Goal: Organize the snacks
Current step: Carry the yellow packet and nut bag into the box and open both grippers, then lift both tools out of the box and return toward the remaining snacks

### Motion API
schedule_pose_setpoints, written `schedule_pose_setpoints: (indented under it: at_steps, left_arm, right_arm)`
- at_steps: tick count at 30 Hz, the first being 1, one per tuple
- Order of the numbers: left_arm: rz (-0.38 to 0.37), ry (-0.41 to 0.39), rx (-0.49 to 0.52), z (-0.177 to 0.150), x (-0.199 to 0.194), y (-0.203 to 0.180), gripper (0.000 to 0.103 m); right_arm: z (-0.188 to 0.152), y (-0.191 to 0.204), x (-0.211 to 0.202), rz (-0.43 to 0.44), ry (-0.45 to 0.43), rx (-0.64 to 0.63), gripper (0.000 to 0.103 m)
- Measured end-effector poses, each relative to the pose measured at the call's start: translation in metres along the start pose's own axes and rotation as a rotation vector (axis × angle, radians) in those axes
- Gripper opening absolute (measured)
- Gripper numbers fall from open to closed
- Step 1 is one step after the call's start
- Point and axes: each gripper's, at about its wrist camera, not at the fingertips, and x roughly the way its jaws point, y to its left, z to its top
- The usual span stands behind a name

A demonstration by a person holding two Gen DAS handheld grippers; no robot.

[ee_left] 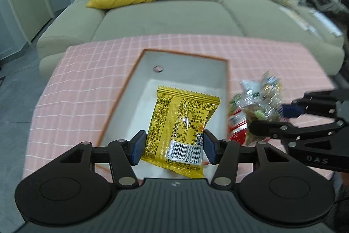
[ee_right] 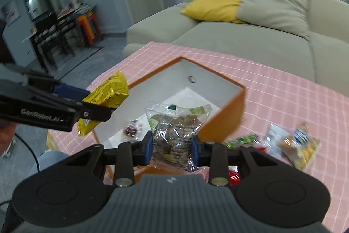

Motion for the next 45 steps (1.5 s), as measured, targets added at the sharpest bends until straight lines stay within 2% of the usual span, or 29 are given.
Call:
schedule_pose_setpoints:
  at_steps: [4, 11, 15, 20, 28, 37, 42, 44, 45]
  left_arm:
    - [0.003, 0.094, 0.013, 0.002, 0.024, 0.015, 0.063]
    - [0.025, 0.24, 0.067, 0.004, 0.072, 0.029, 0.063]
    - [0.019, 0.289, 0.104, 0.004, 0.094, 0.027, 0.063]
    - [0.014, 0.343, 0.111, 0.001, 0.113, 0.029, 0.063]
    - [0.018, 0.414, 0.093, -0.007, 0.144, 0.036, 0.063]
    - [0.023, 0.418, 0.061, -0.015, 0.151, 0.041, 0.07]
    - [0.027, 0.382, 0.072, -0.01, 0.141, 0.042, 0.084]
    - [0.032, 0.36, 0.067, -0.005, 0.134, 0.044, 0.088]
    - [0.036, 0.348, 0.065, -0.004, 0.129, 0.044, 0.088]
  right_arm:
    - [0.016, 0.02, 0.029, 0.025, 0.077, -0.081, 0.031]
    - [0.036, 0.047, 0.088, -0.003, 0.229, -0.268, 0.032]
    - [0.036, 0.051, 0.119, -0.047, 0.303, -0.357, 0.032]
    - [0.032, 0.043, 0.147, -0.099, 0.37, -0.393, 0.032]
    - [0.02, 0.044, 0.174, -0.097, 0.455, -0.444, 0.032]
    - [0.014, 0.039, 0.179, -0.098, 0.478, -0.435, 0.04]
    - [0.022, 0.037, 0.168, -0.104, 0.433, -0.415, 0.056]
    - [0.026, 0.038, 0.16, -0.111, 0.405, -0.406, 0.066]
    - [0.028, 0.037, 0.156, -0.114, 0.39, -0.399, 0.067]
